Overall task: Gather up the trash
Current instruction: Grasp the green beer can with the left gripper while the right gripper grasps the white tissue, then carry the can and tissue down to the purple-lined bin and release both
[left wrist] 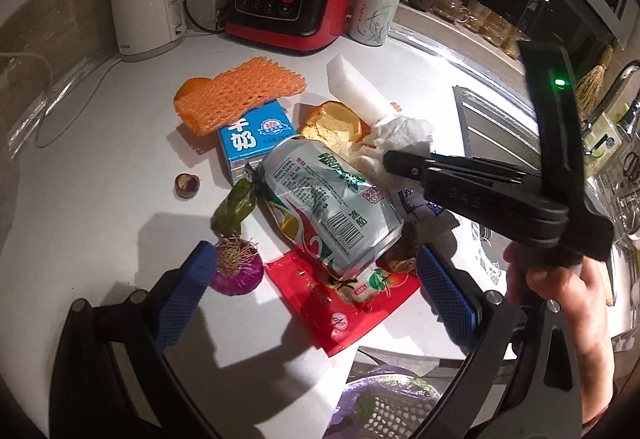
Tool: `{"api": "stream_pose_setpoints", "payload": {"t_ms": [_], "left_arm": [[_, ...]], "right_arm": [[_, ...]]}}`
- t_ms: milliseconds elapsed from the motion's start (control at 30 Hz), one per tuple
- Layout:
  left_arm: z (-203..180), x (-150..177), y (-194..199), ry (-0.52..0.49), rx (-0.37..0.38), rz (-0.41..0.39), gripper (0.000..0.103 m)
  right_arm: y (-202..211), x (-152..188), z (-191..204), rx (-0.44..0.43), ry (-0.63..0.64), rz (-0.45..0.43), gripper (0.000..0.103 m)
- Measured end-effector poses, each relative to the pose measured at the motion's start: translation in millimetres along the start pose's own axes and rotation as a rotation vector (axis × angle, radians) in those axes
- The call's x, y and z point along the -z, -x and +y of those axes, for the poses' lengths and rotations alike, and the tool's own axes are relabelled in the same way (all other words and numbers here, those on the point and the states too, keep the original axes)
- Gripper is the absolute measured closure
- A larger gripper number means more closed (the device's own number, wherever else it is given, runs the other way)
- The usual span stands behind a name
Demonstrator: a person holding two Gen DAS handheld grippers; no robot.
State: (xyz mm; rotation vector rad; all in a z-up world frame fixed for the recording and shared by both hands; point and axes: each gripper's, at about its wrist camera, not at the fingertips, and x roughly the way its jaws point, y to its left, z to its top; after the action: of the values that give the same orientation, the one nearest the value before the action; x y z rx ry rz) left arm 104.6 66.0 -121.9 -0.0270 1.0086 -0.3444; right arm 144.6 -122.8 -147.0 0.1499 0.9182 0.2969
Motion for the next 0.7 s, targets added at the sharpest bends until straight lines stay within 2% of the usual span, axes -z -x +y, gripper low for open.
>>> {"api": "stream_pose_setpoints", "payload": {"t_ms": [167, 267, 500, 533, 600, 700], "left_arm": [[-4, -22, -20, 0.165, -0.036, 0.073, 0.008], [-12, -34, -34, 0.213, -0.097, 0.095, 0.008], [-20, -43, -81, 0.324, -0.221, 0.176, 0.008], [-19, -42, -88, 0.337, -0.229, 0.19, 0.009], [-16, -41, -96, 0.359, -0.241, 0.212, 0.024], [-10, -41, -96, 0.385, -0.238, 0.199, 0.024]], "right_arm": [[39, 0, -13, 0.03, -0.019, -0.08, 0.082], [49, 1, -23, 0.052, -0.019, -0.085, 0.082], [65, 15, -46, 0.039, -0.058, -0.074, 0.082], [67, 16, -48, 0.036, -0.06, -0.072, 0.082], [70, 19, -52, 0.032, -0.061, -0.069, 0.082], [75, 23, -53, 0.027, -0.06, -0.067, 0.082]]}}
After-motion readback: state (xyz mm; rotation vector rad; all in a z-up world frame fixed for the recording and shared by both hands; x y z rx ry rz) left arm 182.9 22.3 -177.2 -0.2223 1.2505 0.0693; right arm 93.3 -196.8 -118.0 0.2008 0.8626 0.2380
